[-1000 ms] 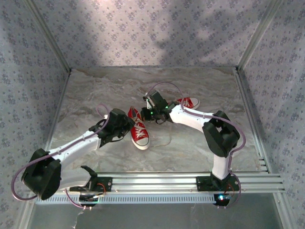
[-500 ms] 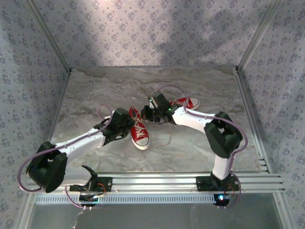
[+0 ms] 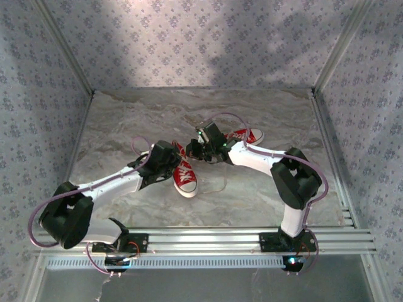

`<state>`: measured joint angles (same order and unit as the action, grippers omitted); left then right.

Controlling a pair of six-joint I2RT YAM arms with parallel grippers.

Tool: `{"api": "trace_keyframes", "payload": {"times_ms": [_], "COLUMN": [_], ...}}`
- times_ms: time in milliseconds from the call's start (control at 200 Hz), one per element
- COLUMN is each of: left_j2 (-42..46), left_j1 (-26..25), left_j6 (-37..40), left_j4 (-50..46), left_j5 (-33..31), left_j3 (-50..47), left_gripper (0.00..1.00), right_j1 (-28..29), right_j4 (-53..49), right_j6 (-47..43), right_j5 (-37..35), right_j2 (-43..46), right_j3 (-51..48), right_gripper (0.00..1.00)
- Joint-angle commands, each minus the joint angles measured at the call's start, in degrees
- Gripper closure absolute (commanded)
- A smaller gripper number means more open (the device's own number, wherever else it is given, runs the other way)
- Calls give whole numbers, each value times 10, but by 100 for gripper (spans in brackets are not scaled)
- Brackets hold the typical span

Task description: Tie the shoes

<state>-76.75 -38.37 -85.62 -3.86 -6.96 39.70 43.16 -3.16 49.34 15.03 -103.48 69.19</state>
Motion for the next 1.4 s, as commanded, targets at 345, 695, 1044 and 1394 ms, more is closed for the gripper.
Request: {"api": "trace_keyframes", "payload": {"times_ms": [345, 695, 1044, 1394], "left_j2": [5, 45, 82, 95], "left_j1": [-4, -3, 3, 49], "left_j6": [-5, 37, 84, 172], "left_j4": [-22, -36, -33, -49], "left_j5": [-26, -17, 24, 86], "left_j3": [22, 17, -7, -42], "left_gripper": [91, 100, 100, 100], "right_j1": [1, 3, 2, 7], "right_j4": [-4, -21, -51, -121], "right_j6": [1, -27, -72, -257], "right_j5": [-9, -8, -14, -51], "right_j2": [28, 20, 10, 1], "right_j3": [-4, 10, 32, 68], "right_gripper": [100, 100, 100, 100]}}
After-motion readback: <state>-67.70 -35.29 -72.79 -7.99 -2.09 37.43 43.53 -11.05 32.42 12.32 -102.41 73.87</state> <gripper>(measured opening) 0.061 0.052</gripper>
